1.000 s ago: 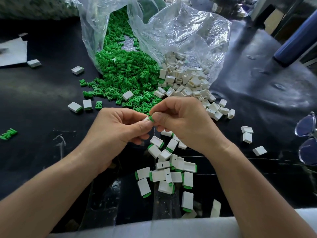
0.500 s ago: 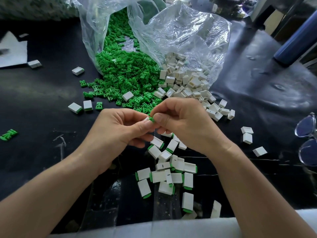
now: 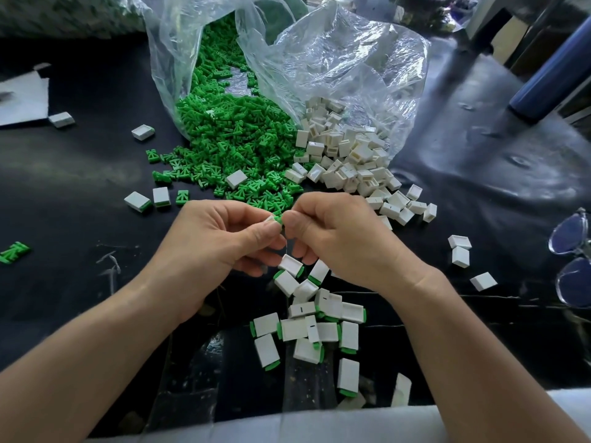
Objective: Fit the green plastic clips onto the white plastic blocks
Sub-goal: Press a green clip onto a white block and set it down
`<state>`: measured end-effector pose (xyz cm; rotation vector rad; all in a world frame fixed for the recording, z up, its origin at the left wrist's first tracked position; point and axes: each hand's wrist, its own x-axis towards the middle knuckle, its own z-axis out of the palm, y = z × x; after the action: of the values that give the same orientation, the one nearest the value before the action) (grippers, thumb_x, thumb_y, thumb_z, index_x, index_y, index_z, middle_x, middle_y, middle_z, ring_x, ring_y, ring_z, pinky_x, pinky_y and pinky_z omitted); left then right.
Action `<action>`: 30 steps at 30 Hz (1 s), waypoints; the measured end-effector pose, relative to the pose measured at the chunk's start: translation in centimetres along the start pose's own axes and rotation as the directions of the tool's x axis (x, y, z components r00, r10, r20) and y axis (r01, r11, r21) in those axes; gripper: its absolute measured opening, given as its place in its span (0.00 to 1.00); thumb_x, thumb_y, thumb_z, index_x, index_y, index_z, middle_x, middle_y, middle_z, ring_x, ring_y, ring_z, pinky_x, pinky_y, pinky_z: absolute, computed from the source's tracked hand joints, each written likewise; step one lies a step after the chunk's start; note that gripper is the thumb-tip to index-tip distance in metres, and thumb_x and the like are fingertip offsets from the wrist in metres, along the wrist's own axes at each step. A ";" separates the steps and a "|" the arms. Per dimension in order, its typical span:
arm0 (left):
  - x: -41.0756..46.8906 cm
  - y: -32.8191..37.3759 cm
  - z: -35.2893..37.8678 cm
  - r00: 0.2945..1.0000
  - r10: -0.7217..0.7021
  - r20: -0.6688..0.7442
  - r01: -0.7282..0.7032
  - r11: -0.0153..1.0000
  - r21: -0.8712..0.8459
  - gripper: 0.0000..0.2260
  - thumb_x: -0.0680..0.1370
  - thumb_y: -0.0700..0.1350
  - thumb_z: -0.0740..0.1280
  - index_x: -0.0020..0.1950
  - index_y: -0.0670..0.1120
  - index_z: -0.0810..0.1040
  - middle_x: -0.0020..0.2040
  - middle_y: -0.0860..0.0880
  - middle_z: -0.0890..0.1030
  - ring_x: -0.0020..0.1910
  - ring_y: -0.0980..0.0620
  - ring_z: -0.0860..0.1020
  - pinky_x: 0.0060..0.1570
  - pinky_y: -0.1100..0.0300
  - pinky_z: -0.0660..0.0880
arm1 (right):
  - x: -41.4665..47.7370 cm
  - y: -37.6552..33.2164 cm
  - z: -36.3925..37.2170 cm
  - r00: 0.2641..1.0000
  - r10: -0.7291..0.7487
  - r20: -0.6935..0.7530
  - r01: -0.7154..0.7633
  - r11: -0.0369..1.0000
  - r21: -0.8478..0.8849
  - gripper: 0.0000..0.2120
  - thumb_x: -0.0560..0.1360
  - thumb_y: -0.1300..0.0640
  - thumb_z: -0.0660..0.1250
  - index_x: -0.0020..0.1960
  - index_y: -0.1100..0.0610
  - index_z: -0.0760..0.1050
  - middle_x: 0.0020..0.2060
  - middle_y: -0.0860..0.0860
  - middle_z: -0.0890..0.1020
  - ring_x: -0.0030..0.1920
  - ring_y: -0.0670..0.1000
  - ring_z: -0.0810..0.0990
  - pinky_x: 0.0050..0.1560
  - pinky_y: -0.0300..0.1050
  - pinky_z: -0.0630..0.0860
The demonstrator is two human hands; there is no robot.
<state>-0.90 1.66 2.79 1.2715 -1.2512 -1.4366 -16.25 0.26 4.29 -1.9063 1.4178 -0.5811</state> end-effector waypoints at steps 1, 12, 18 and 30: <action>0.0 0.0 0.0 1.000 0.001 0.000 -0.001 1.000 0.002 0.10 0.65 0.45 0.69 0.41 0.41 0.81 0.34 0.46 0.84 0.29 0.53 0.81 0.27 0.66 0.76 | 0.0 -0.1 0.0 1.000 -0.001 0.015 0.002 0.999 -0.035 0.13 0.78 0.54 0.61 0.37 0.59 0.73 0.29 0.49 0.79 0.34 0.50 0.79 0.41 0.49 0.75; -0.3 -0.1 -0.3 0.989 0.135 0.051 -0.141 0.982 0.125 0.07 0.66 0.45 0.69 0.38 0.41 0.81 0.32 0.45 0.83 0.27 0.54 0.80 0.26 0.66 0.75 | -0.4 -0.5 -0.2 0.991 -0.070 0.114 0.080 0.993 -0.090 0.11 0.78 0.59 0.59 0.37 0.60 0.70 0.32 0.52 0.78 0.37 0.53 0.75 0.43 0.54 0.73; -0.3 -0.7 -0.4 0.977 0.193 0.090 -0.210 0.939 0.272 0.05 0.71 0.38 0.70 0.36 0.44 0.80 0.28 0.48 0.81 0.26 0.56 0.79 0.26 0.67 0.74 | -0.5 -0.7 -0.4 0.975 -0.136 0.175 0.189 0.923 -0.335 0.10 0.78 0.57 0.58 0.38 0.56 0.65 0.36 0.56 0.78 0.38 0.57 0.73 0.43 0.55 0.70; -0.4 -0.4 -0.3 0.963 0.253 0.088 -0.264 0.952 0.155 0.06 0.66 0.45 0.69 0.39 0.44 0.81 0.31 0.46 0.83 0.28 0.53 0.81 0.28 0.66 0.76 | -0.6 -0.7 -0.2 0.982 -0.151 0.112 0.175 0.953 -0.248 0.10 0.78 0.57 0.59 0.38 0.57 0.69 0.35 0.56 0.79 0.38 0.57 0.75 0.41 0.55 0.72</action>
<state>-0.57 2.10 2.46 1.1239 -1.5484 -1.2150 -16.16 0.91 4.97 -2.2417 1.3368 -0.3941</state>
